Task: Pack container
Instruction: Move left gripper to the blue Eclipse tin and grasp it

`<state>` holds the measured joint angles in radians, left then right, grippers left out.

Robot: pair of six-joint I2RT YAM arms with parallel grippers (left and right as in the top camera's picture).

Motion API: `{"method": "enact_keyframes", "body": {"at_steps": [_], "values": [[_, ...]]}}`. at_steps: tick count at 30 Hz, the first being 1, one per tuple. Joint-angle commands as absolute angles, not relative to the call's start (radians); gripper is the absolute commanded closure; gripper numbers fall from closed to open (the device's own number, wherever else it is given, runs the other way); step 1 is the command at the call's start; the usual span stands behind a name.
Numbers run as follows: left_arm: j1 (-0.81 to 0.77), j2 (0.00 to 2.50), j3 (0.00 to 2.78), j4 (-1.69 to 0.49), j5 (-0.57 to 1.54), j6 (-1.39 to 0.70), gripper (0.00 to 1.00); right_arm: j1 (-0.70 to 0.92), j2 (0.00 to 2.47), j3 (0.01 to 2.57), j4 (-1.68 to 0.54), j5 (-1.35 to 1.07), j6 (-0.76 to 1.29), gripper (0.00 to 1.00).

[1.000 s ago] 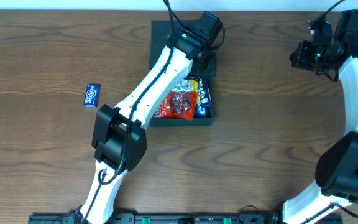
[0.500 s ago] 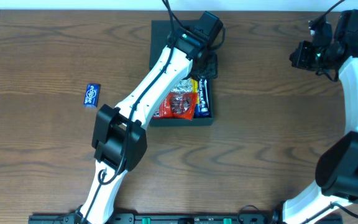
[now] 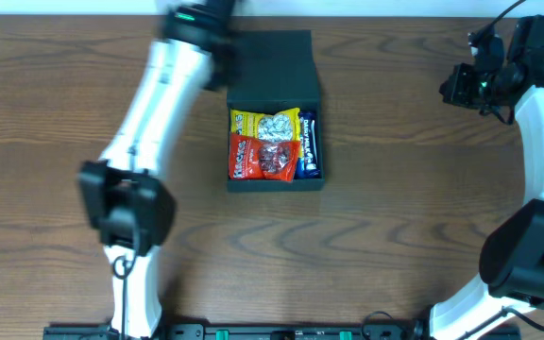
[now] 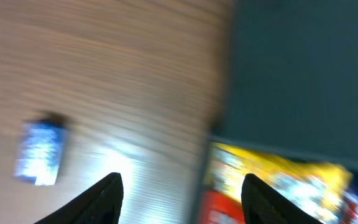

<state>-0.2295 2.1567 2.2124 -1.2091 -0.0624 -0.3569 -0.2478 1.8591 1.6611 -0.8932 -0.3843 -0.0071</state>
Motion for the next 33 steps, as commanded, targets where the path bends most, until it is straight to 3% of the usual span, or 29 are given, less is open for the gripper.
{"method": "enact_keyframes", "body": {"at_steps": [1,5,11,18,33], "values": [[-0.103,2.12,2.23,-1.258,-0.068,-0.223,0.38,-0.257,1.864,1.668,-0.893,-0.381,0.007,0.98],[0.024,2.12,2.185,-1.343,-0.052,-0.092,0.38,-0.256,1.864,1.668,-0.893,-0.381,0.007,0.98],[0.133,2.119,1.979,-1.333,-0.005,-0.13,0.4,-0.254,1.864,1.668,-0.893,-0.381,0.007,0.97],[0.133,2.119,1.802,-1.204,0.027,-0.003,0.43,-0.254,1.864,1.668,-0.892,-0.381,0.007,0.97],[0.131,2.12,1.599,-0.915,0.072,0.109,0.34,-0.254,1.864,1.668,-0.889,-0.381,0.007,0.97]]}}
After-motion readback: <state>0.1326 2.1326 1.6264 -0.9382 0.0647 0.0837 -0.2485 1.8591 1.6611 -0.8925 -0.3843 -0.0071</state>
